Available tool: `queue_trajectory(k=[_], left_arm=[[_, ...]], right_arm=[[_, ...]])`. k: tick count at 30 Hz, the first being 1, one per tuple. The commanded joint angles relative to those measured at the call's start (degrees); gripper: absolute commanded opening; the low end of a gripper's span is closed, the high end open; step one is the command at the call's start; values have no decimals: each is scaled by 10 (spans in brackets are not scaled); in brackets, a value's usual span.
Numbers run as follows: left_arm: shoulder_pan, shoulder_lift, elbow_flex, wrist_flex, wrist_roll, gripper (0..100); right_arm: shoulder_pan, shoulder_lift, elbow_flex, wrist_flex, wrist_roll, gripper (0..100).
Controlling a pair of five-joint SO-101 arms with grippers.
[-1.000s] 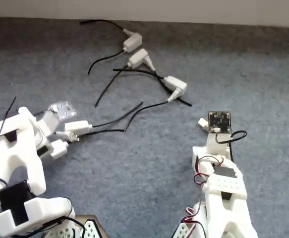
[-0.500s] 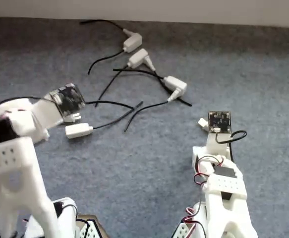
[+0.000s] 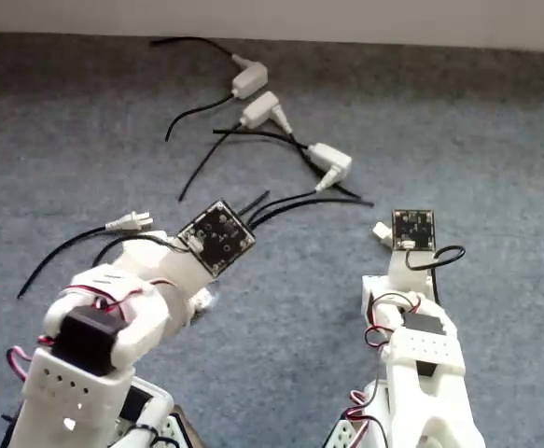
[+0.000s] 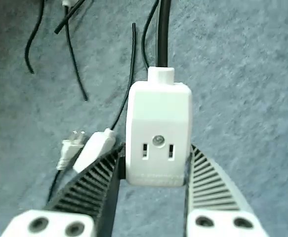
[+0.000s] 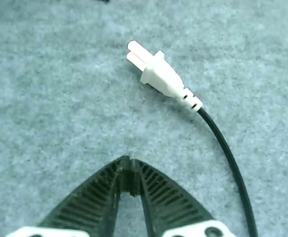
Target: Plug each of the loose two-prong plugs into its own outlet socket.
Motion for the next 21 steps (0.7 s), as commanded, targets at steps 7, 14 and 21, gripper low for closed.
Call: queue_trajectory(k=[7, 14, 21], left_arm=[[60, -6, 101, -103, 277, 6], [53, 116, 102, -122, 276, 11], [52, 409, 18, -137, 280, 7]], right_arm=[[-1, -3, -1, -10, -3, 6], [-1, -3, -1, -10, -3, 6], [-1, -3, -1, -10, -3, 6]])
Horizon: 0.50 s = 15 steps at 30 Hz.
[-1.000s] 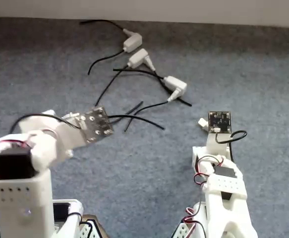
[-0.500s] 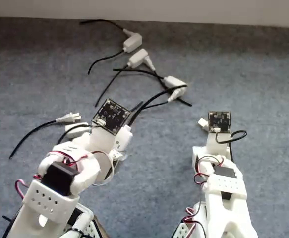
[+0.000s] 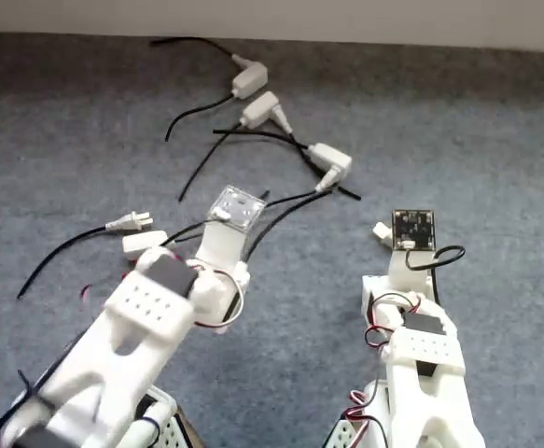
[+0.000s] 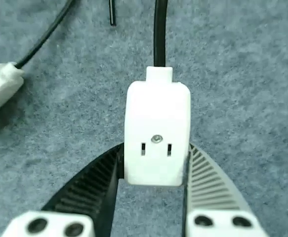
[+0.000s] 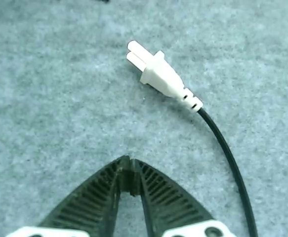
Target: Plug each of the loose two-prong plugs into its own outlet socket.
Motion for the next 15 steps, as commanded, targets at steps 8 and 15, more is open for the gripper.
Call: queue_trajectory(k=[8, 15], left_arm=[[-44, 256, -140, -15, 48, 18], [-48, 294, -146, -15, 47, 219]], right_arm=[[-1, -3, -1, -10, -3, 6], [-1, -3, -1, -10, -3, 6]])
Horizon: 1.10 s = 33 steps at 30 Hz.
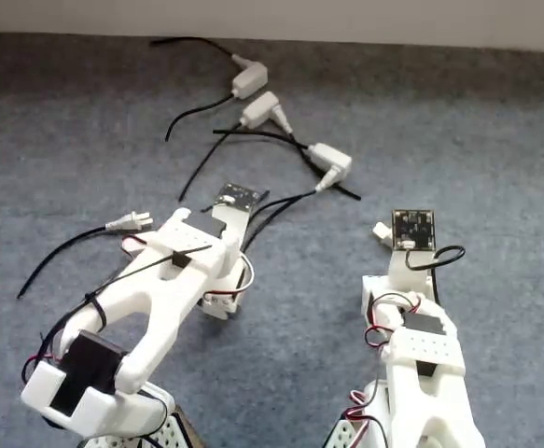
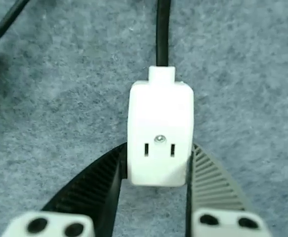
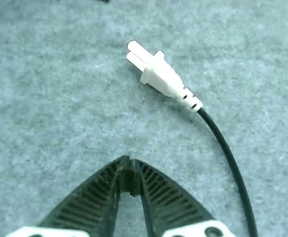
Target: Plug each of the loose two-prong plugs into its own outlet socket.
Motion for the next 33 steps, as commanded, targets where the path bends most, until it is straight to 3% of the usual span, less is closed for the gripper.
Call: queue_trajectory(k=[1, 11, 21, 25, 33], left_arm=[[-8, -2, -21, -6, 2, 227], [-22, -174, 1, 29, -18, 230], [-139, -124, 62, -73, -122, 231], [-115, -103, 61, -78, -125, 231], [7, -103, 62, -55, -120, 230]], right_arm=[[-1, -3, -1, -10, -3, 6], [-2, -3, -1, -10, -3, 6], [-3, -3, -1, -10, -3, 6], [-3, -3, -1, -10, -3, 6], [-3, -3, -1, -10, -3, 6]])
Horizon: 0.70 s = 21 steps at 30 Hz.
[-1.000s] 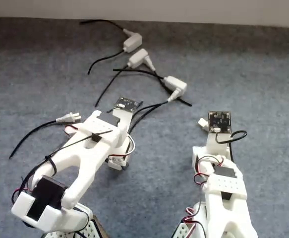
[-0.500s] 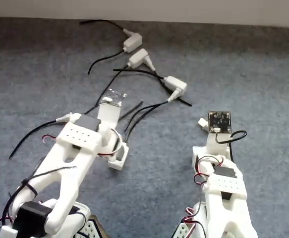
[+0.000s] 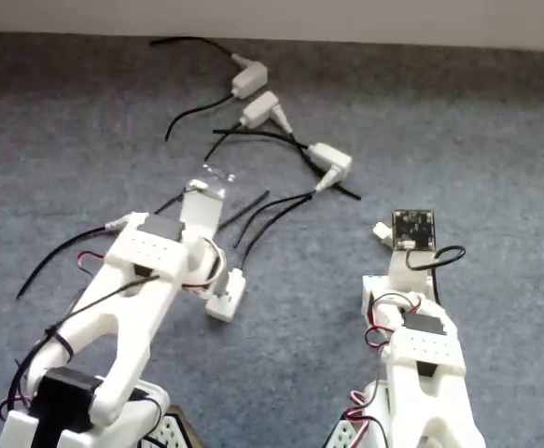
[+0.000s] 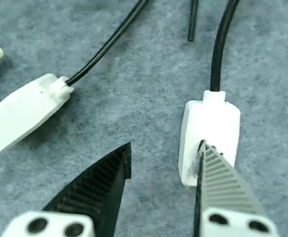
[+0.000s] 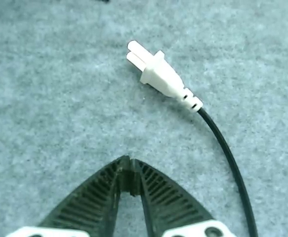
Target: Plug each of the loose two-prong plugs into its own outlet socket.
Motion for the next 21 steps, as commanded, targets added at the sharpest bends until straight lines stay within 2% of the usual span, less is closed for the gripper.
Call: queue_trajectory(k=[1, 9, 12, 18, 21], left_arm=[[69, 2, 2, 18, -2, 229], [164, 3, 3, 18, 41, 231], [165, 6, 3, 16, 41, 229], [46, 7, 14, 16, 36, 228], [-15, 7, 22, 9, -23, 228]], right_arm=[[-3, -3, -1, -10, -3, 6], [-3, -3, -1, -10, -3, 6], [-3, -3, -1, -10, -3, 6], [-3, -3, -1, -10, -3, 6], [-3, -3, -1, -10, -3, 6]])
